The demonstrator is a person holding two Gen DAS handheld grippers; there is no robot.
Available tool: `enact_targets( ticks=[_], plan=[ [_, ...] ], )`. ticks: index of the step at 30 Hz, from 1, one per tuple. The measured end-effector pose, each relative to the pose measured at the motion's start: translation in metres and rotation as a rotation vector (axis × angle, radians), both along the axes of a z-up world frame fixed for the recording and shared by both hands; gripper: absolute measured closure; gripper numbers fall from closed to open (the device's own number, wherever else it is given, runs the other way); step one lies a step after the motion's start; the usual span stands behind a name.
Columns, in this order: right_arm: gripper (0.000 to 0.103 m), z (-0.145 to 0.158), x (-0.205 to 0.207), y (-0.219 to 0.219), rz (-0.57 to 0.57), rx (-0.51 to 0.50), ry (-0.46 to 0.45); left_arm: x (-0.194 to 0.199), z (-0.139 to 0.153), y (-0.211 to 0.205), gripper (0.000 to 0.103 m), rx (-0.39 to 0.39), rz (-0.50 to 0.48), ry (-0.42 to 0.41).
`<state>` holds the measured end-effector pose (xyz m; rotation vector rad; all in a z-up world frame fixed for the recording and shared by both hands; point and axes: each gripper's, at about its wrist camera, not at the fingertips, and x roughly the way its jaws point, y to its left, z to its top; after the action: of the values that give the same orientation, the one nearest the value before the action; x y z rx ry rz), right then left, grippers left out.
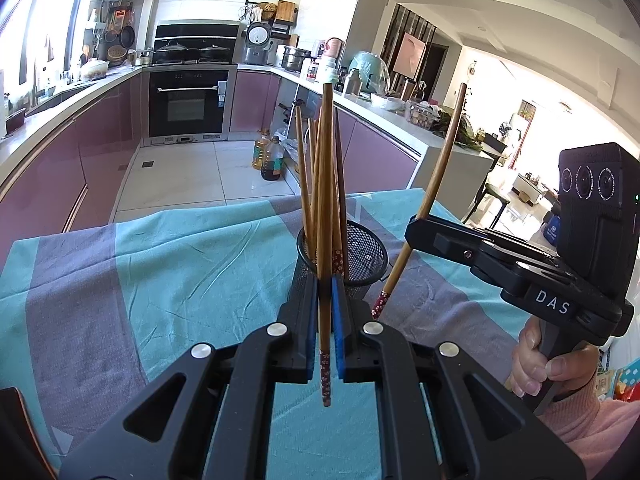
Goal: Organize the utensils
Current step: 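Lower both held chopsticks into the mesh cup with both tools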
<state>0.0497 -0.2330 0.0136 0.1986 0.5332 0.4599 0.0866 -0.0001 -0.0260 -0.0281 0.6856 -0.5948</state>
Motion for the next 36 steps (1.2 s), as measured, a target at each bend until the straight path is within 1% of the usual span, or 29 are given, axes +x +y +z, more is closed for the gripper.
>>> enact_targets(
  ticks=[24, 36],
  plan=[
    [0.097, 0.012, 0.004, -0.008, -0.002, 0.01, -0.037, -0.003, 0.02, -0.001, 0.095, -0.017, -0.015, -0.047],
    [0.097, 0.029, 0.005, -0.016, -0.02, 0.005, -0.082, -0.007, 0.041, -0.007, 0.095, -0.034, -0.027, -0.101]
  ],
)
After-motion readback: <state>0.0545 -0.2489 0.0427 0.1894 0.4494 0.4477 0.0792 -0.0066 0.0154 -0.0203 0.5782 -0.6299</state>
